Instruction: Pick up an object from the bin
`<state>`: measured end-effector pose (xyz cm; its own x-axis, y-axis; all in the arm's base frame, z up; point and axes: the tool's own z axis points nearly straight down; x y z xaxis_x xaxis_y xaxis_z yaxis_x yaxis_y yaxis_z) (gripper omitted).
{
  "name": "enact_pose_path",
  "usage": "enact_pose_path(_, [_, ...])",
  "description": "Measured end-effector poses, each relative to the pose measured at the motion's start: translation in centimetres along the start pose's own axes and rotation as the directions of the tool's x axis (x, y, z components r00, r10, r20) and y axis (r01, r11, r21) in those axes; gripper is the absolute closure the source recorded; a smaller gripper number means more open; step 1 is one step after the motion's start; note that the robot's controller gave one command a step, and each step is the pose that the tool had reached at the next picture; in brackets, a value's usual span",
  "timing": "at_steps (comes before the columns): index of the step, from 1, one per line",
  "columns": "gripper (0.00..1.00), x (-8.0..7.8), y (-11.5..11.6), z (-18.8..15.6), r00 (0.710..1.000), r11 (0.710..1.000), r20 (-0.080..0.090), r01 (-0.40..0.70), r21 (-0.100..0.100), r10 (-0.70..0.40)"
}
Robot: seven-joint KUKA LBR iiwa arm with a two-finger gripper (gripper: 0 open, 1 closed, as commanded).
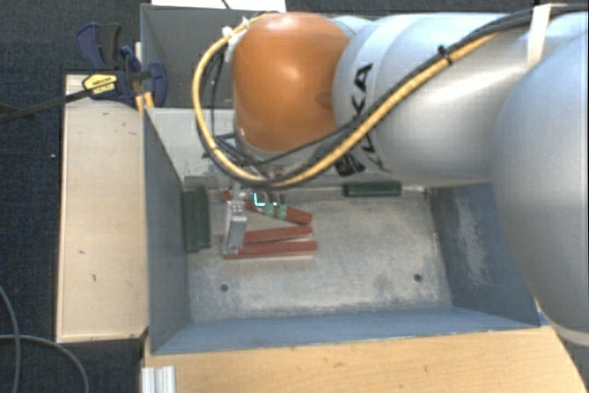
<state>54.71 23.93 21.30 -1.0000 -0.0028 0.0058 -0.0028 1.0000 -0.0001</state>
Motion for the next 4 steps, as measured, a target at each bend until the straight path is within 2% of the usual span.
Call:
enact_pose_path(1, [0.0, -0.2, -0.1, -0.4, 1.0, 1.0, 0.008, -0.004, -0.002, 0.004])
enact_pose_path(2, [0.0, -1.4, -0.1, 4.5, 1.0, 1.0, 0.015, 0.017, -0.004, -0.017])
enact_pose_path(3, [0.0, -3.1, -0.8, 12.1, 1.0, 1.0, 0.012, -0.015, -0.003, 0.015])
enact_pose_path(4, [0.0, -3.4, -1.2, 15.7, 0.997, 0.997, 0.002, -0.078, -0.001, 0.078])
